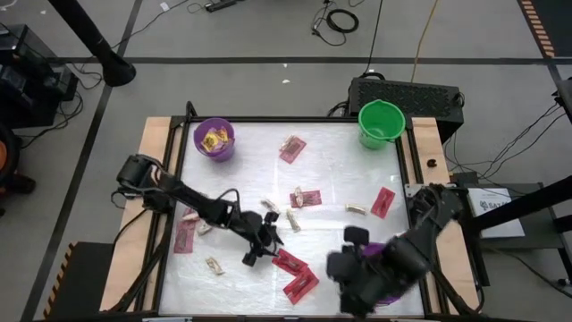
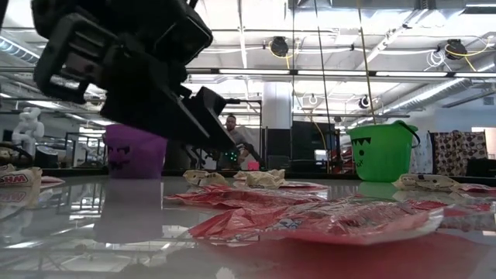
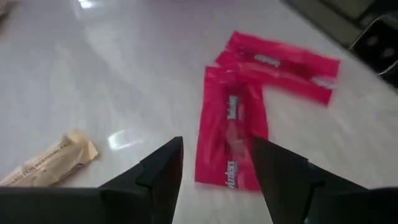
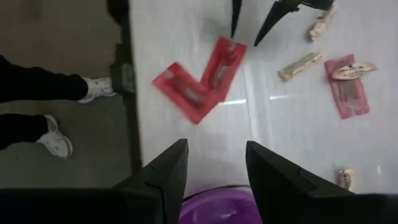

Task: Sort candy by brand, put in halloween buckets
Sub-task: Put the red candy into the bottom violet bucket

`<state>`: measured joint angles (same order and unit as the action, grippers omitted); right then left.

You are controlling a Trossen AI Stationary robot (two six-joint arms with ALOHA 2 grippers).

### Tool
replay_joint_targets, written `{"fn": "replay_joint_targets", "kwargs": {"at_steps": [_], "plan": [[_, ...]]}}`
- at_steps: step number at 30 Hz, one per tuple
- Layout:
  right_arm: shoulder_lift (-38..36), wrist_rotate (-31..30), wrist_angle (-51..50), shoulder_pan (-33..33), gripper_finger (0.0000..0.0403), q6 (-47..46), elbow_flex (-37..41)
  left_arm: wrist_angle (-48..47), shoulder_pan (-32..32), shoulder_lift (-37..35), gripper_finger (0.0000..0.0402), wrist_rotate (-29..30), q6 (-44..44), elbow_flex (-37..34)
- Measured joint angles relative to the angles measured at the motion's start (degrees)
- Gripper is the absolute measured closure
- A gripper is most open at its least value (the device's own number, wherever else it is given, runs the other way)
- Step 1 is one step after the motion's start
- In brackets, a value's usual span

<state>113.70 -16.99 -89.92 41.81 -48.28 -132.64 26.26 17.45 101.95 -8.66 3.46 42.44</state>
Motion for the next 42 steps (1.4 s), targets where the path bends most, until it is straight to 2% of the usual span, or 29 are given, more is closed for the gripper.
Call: {"fn": "replay_joint_targets", "kwargs": {"at_steps": [4,6,11,17,20,24,26,32,42], "plan": [[-0.01,-1.18,-0.01,2.93,0.0248,-2.05,0.00,-0.11,2.51,3.12,0.0206,10.18,-1.17,2.26],[0.01,-1.19,-0.01,3.75,0.0248,-2.57,0.00,-0.03,2.55,5.13,0.0206,11.51,-3.14,4.10],[0.01,-1.23,-0.07,4.55,0.0248,-4.76,0.00,-1.85,2.63,9.05,0.0206,7.31,-4.72,6.56],[0.01,-1.36,-0.10,4.86,0.0248,-7.60,0.00,-4.15,3.08,9.35,0.0213,6.57,-4.65,7.08],[0.01,-3.23,-0.10,4.84,0.0248,-8.31,0.00,-5.43,2.79,9.31,0.0255,5.72,-3.89,7.14],[0.01,-6.41,-0.10,4.82,0.0248,-8.32,0.00,-6.46,2.58,9.30,0.0360,2.75,-3.34,7.12],[0.01,-7.28,-0.10,4.79,0.0248,-8.26,0.00,-6.64,2.07,9.03,0.0388,1.32,-5.81,7.11],[0.01,-7.28,-0.10,4.64,0.0248,-9.22,0.00,-7.43,-0.08,4.73,0.0398,1.64,-7.47,6.71],[0.01,-8.08,-0.12,5.36,0.0248,-14.61,0.00,-6.01,-6.11,-4.84,0.0400,1.69,-7.09,13.33]]}}
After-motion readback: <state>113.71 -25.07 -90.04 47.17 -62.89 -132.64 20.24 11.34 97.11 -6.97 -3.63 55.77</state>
